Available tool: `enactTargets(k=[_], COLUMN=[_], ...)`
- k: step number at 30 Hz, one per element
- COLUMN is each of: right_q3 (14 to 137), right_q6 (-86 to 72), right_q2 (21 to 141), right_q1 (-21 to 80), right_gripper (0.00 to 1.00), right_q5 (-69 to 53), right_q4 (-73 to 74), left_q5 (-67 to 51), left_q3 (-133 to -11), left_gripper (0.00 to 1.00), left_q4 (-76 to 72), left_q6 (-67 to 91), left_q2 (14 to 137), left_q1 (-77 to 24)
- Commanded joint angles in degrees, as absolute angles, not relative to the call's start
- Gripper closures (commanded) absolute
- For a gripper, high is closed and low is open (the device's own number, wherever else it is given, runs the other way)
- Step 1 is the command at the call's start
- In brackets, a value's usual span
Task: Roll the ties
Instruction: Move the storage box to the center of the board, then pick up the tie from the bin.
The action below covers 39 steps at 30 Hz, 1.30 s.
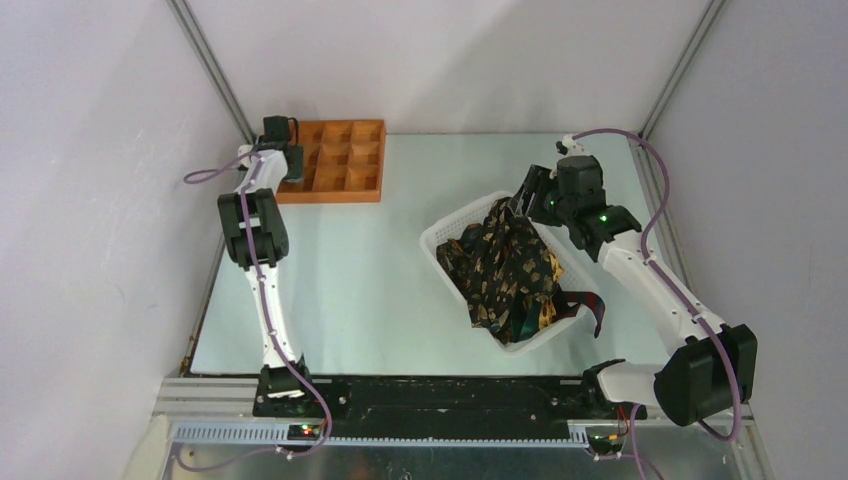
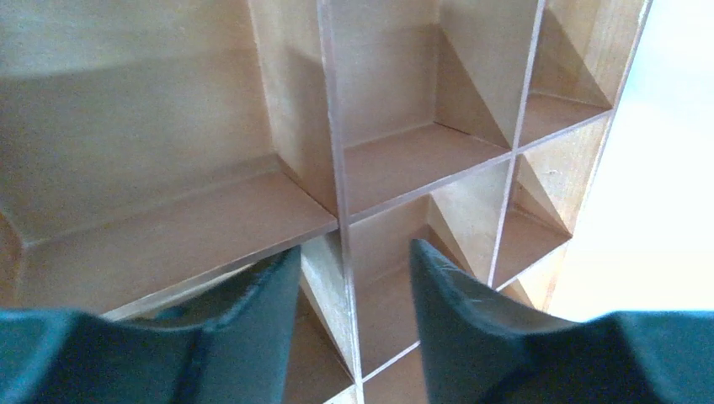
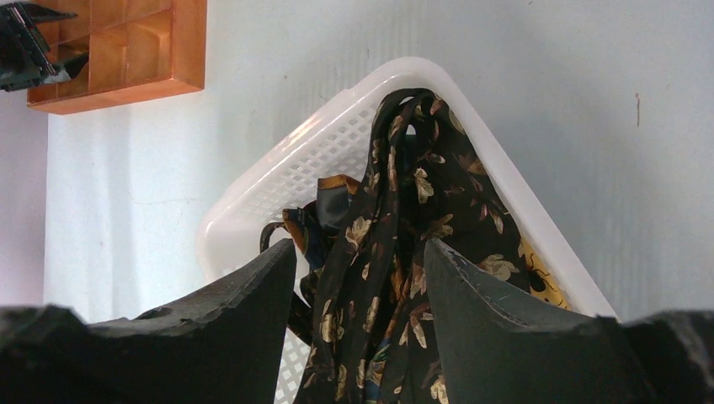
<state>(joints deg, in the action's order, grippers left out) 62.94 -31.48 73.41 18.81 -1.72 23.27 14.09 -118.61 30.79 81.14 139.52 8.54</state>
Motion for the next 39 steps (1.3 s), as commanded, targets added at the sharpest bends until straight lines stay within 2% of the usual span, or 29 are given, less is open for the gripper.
enactTargets(k=[1, 3, 6, 11, 18, 22, 24, 26, 27, 32, 39], right_q3=[63.19, 63.19, 63.19, 63.19, 65.87, 68.21, 68.59, 69.15, 69.58, 71.46, 75.56], right_q6=[-31.20, -30.98, -30.85, -29.58, -25.28, -25.07, -25.50, -26.20, -26.55, -27.24, -27.31], right_q2=[72.33, 72.03, 71.37, 70.24, 72.54, 76.32, 78.18, 80.40, 81.25, 88.21, 95.95], right_q1=[18.23, 18.06, 17.61, 17.41, 17.45, 18.19, 18.52, 18.62, 18.67, 18.80, 19.02], right_gripper=[0.38, 0.37, 0.36, 0.34, 0.30, 0.30, 0.32, 0.35, 0.36, 0.42, 0.43], right_q5=[-2.27, -2.37, -2.62, -3.15, -5.20, -4.85, -4.69, -4.71, -4.85, -6.07, -5.54], right_q4=[21.40, 21.38, 21.48, 21.56, 23.63, 25.80, 25.40, 24.81, 24.26, 21.70, 20.99], left_q5=[11.55, 11.17, 11.02, 10.54, 3.30, 7.29, 10.82, 14.60, 15.52, 2.19, -2.79], left_q3=[-121.35, -121.48, -120.79, -114.70, -105.29, -97.43, -96.83, -94.94, -92.36, -68.43, -58.62], left_gripper=[0.35, 0.27, 0.24, 0.22, 0.22, 0.21, 0.18, 0.07, 0.02, 0.00, 0.00], left_q4=[27.73, 27.75, 28.17, 26.37, 22.14, 20.91, 23.79, 25.58, 25.67, 5.44, 3.87], left_q6=[78.26, 77.43, 76.01, 74.30, 69.21, 62.42, 56.25, 50.68, 47.30, 46.36, 44.49], left_q2=[136.21, 135.26, 132.92, 127.24, 115.61, 105.02, 100.53, 95.68, 92.54, 81.81, 71.71], left_q1=[9.21, 9.12, 9.14, 9.14, 8.57, 5.93, 3.50, -0.04, -2.49, -4.37, -6.42])
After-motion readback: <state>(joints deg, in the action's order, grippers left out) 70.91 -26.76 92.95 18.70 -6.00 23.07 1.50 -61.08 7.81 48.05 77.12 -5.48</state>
